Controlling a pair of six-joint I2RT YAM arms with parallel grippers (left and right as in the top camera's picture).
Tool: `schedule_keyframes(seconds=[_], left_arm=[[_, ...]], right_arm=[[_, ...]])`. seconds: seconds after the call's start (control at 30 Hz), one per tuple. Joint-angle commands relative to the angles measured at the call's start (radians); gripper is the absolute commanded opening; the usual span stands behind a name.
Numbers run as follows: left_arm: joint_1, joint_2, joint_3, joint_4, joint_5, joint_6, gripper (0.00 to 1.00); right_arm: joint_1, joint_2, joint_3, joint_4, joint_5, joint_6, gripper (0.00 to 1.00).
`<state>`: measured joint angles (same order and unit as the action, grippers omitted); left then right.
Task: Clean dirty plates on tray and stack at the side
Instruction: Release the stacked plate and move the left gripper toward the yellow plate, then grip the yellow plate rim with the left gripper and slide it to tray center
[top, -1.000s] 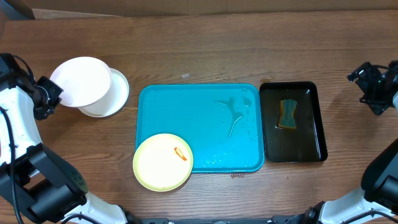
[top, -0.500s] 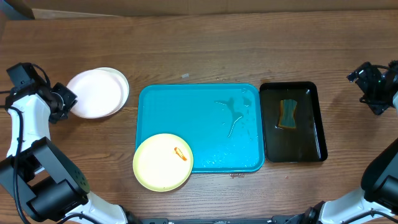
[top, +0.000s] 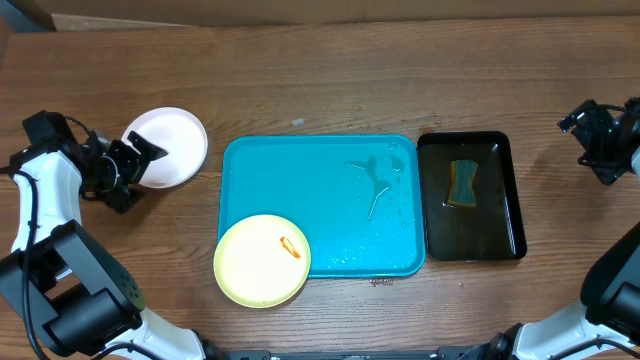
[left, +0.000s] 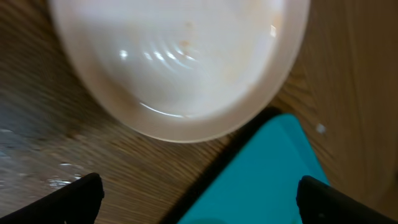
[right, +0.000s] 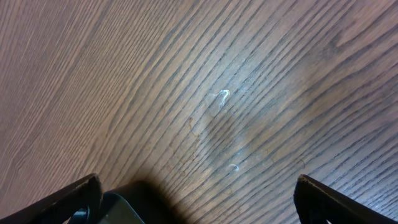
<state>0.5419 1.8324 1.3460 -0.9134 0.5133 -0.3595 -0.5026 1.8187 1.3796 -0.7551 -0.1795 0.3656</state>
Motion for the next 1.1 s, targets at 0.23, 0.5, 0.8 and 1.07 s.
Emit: schedule_keyframes(seconds=[0.23,0.5,0.8,1.07], left_arm=[[-0.137,-0.022,-0.005,-0.296,0.033,0.233,0.04],[-0.324,-0.03,-0.005,-0.389,0.0,0.279,0.04],[-0.423,-0.281,-0.119,-0.414,-0.057,0.199,0.05],[-0.551,-0.584,-0.367,-0.414,-0.212,-0.043,0.04]], right_arm=[[-0.002,-0.025,0.015,0.003,-0.005,0.002,1.0],[-0.002,-0.025,0.015,0.003,-0.005,0.002,1.0],[-0.002,-0.025,0.015,0.003,-0.005,0.002,1.0],[-0.002,-0.025,0.015,0.003,-0.005,0.002,1.0]])
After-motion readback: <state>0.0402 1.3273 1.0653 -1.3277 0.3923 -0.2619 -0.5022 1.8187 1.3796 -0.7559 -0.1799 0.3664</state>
